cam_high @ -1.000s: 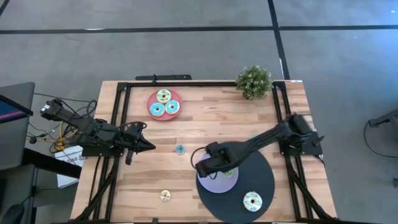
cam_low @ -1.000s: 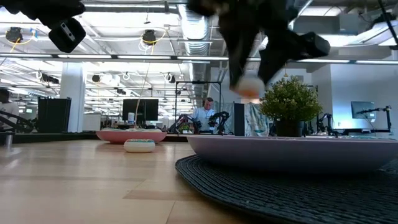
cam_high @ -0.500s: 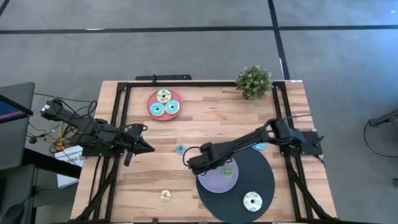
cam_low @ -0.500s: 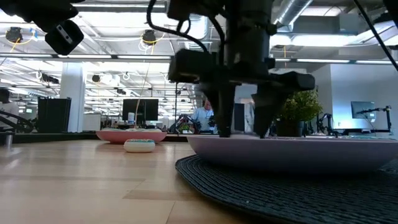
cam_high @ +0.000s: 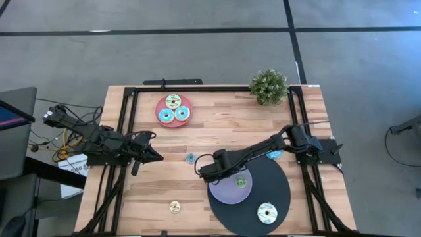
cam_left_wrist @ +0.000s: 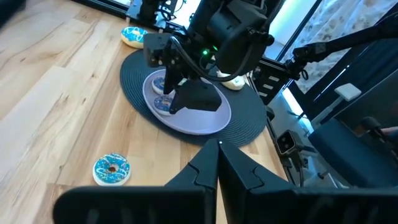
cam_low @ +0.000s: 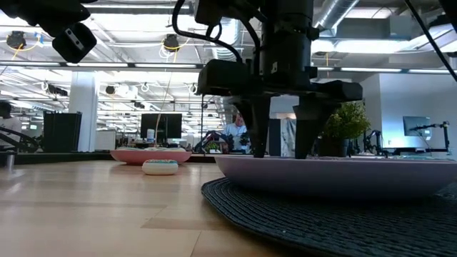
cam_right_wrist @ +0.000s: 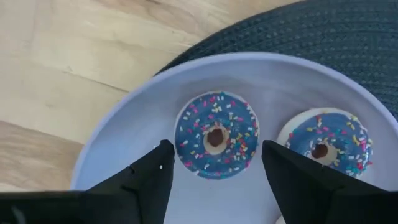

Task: Pick & Place donuts
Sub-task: Put the large blue donut on the pink plate

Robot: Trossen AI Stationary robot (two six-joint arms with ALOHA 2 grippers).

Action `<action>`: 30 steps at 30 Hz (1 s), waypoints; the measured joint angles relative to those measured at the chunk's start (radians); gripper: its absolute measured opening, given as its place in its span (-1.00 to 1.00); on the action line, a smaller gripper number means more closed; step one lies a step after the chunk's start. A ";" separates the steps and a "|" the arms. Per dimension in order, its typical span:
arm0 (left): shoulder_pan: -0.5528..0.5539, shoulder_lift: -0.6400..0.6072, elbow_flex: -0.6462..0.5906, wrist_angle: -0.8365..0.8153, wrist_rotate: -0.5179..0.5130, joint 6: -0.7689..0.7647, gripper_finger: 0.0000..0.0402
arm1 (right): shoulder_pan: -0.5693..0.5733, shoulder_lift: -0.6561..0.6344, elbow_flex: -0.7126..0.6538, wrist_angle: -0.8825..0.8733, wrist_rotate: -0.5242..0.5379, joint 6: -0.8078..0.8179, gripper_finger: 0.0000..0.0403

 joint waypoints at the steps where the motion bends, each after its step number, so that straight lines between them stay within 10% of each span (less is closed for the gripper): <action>1: 0.000 0.000 0.000 0.000 0.000 0.001 -1.00 | 0.000 0.000 0.000 0.000 0.000 0.000 0.17; 23: 0.000 0.003 -0.001 0.089 -0.093 0.015 -0.97 | 0.135 -0.362 0.006 -0.257 0.037 -0.281 0.16; 30: 0.000 0.018 -0.001 0.124 -0.232 0.076 -0.75 | 0.265 -0.524 -0.220 -0.213 0.108 -0.062 0.16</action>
